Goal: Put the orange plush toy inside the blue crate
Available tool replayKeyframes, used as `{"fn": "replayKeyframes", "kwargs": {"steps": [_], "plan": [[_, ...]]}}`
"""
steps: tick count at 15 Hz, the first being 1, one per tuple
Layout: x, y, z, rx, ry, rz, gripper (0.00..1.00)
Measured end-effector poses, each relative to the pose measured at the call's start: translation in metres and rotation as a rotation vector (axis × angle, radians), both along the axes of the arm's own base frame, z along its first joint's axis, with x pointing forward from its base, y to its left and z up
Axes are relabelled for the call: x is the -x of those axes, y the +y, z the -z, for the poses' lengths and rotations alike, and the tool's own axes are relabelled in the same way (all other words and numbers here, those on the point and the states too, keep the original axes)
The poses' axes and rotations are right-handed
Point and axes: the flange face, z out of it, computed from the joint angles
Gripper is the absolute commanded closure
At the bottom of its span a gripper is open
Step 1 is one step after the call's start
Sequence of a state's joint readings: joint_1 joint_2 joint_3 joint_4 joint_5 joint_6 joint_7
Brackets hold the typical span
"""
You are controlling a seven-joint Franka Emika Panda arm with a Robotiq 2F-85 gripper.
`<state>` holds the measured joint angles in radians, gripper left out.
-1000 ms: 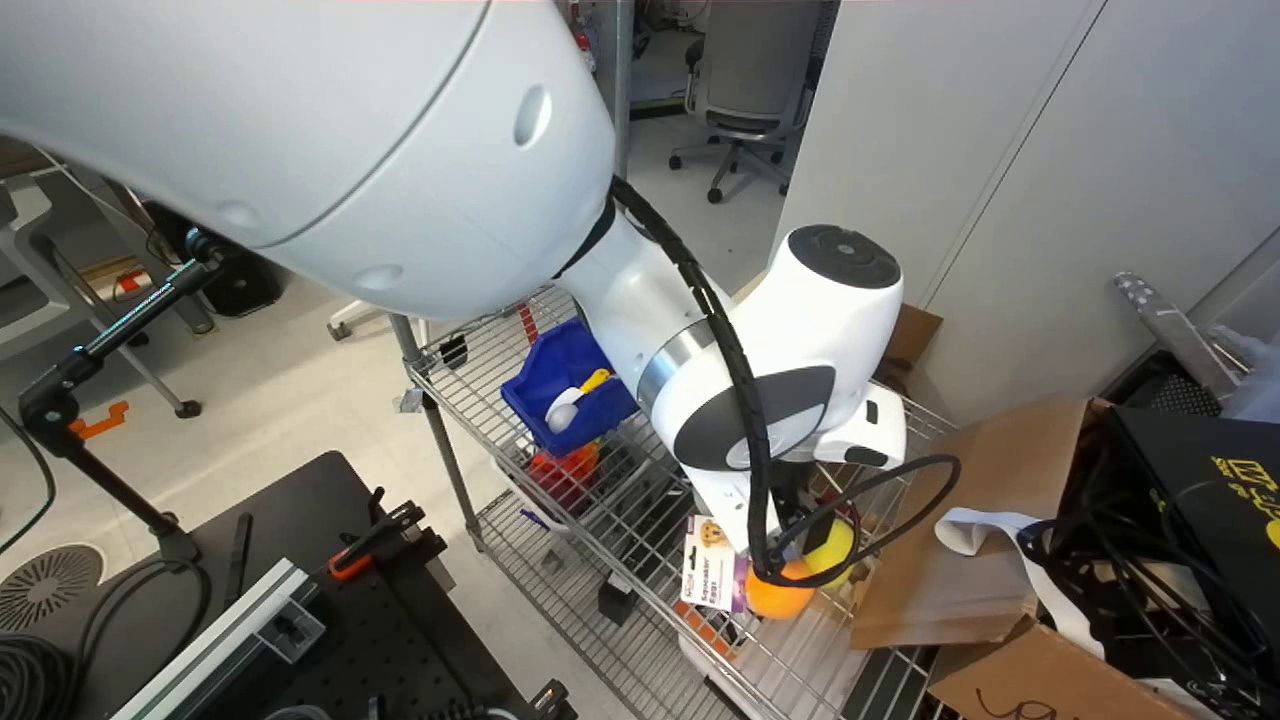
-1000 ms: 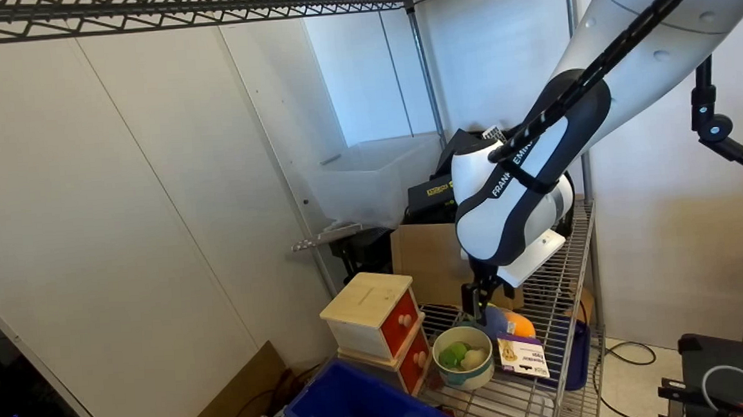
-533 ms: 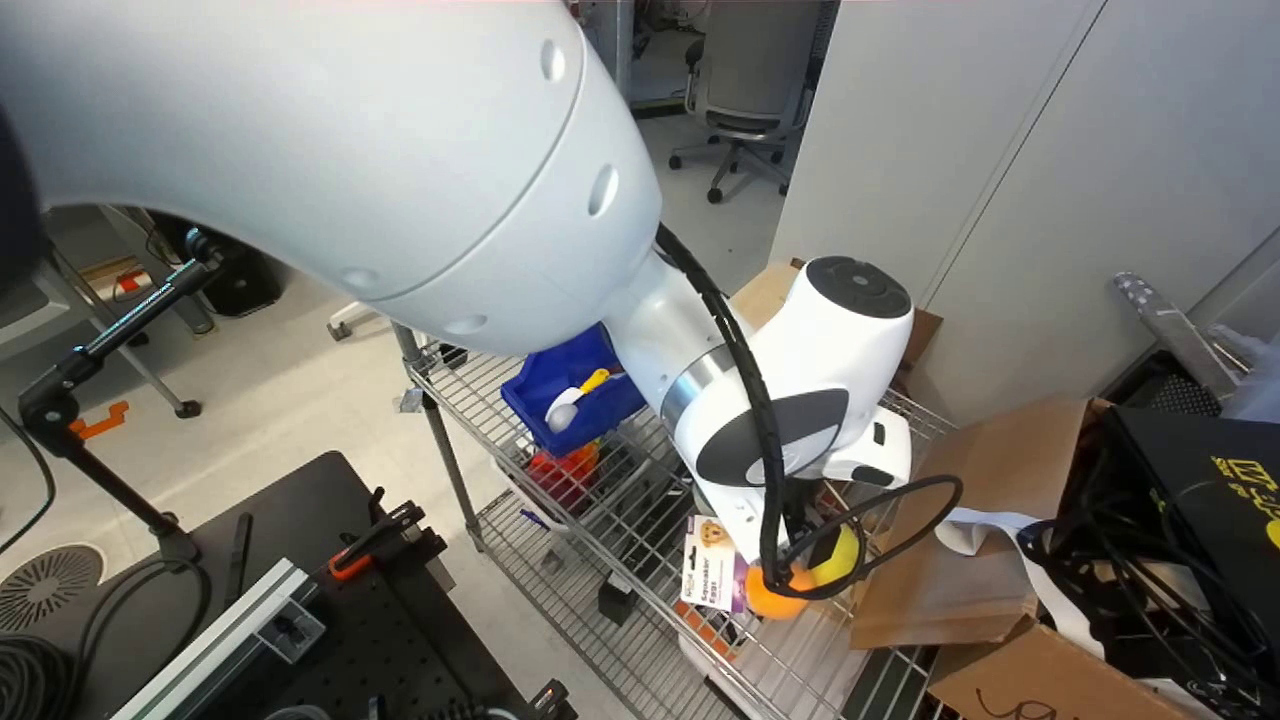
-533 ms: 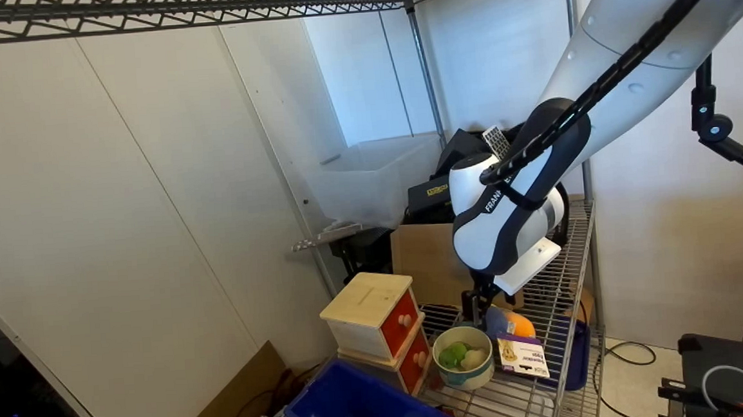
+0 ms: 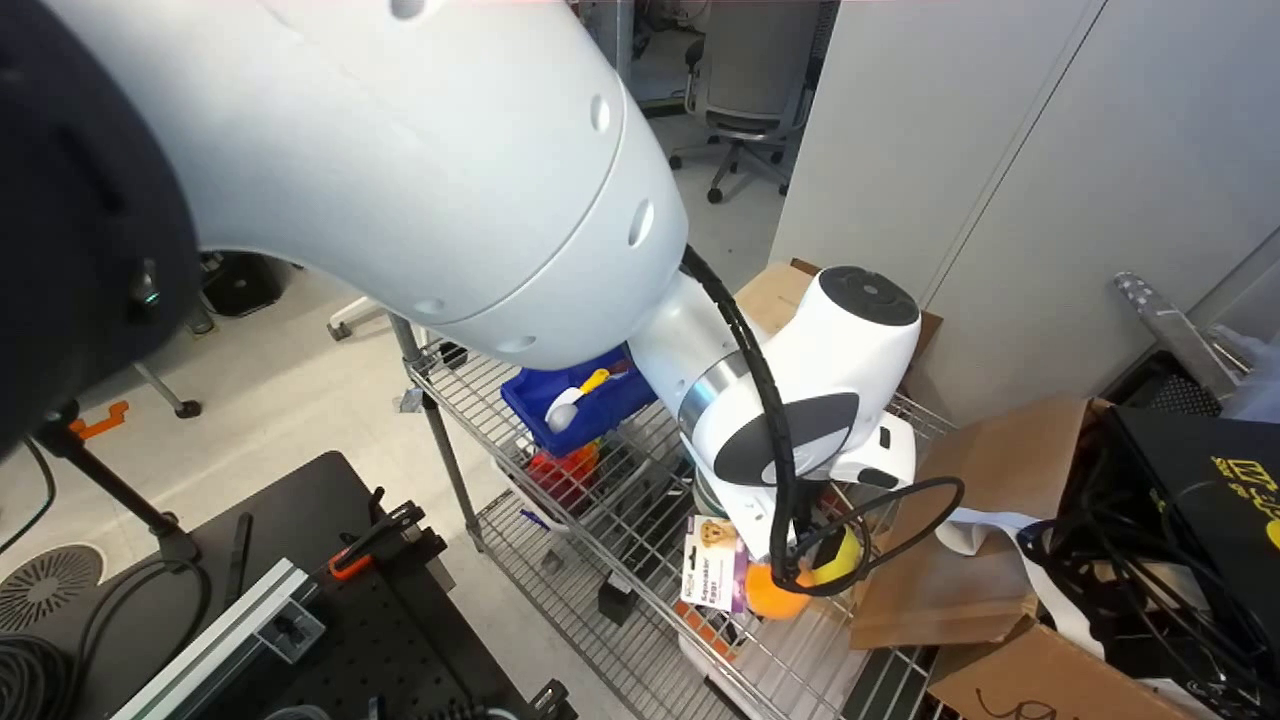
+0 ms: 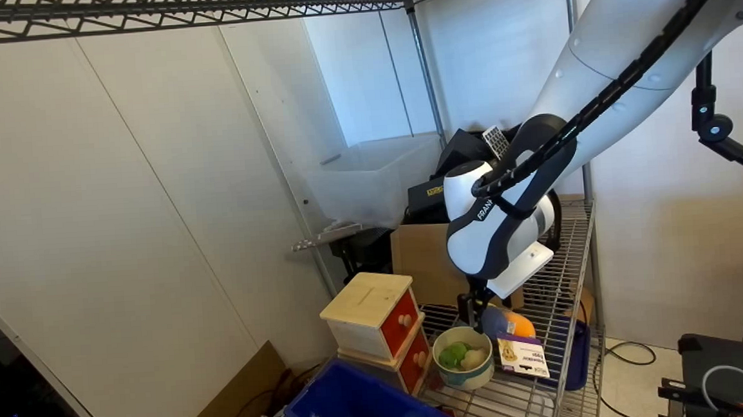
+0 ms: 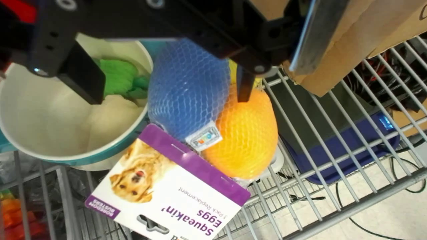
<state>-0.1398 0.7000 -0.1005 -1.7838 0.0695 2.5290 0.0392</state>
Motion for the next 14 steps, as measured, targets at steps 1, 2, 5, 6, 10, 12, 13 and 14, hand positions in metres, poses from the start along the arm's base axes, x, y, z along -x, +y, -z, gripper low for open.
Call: {"fn": "replayKeyframes", "kwargs": {"steps": [1, 2, 5, 6, 10, 12, 13, 14], "plan": [[-0.001, -0.001, 0.002, 0.0, 0.001, 0.001, 0.0], [-0.002, -0.001, 0.004, 0.001, 0.002, 0.002, 0.0], [-0.003, -0.001, 0.007, 0.0, 0.005, 0.002, 0.0], [-0.003, -0.001, 0.008, 0.0, 0.007, 0.002, 0.0], [-0.002, -0.002, 0.014, 0.0, 0.016, 0.004, 0.42], [-0.002, -0.003, 0.016, 0.0, 0.022, 0.005, 0.58], [-0.001, -0.004, 0.017, 0.0, 0.027, 0.007, 0.65], [-0.001, -0.005, 0.017, 0.0, 0.03, 0.008, 0.73]]}}
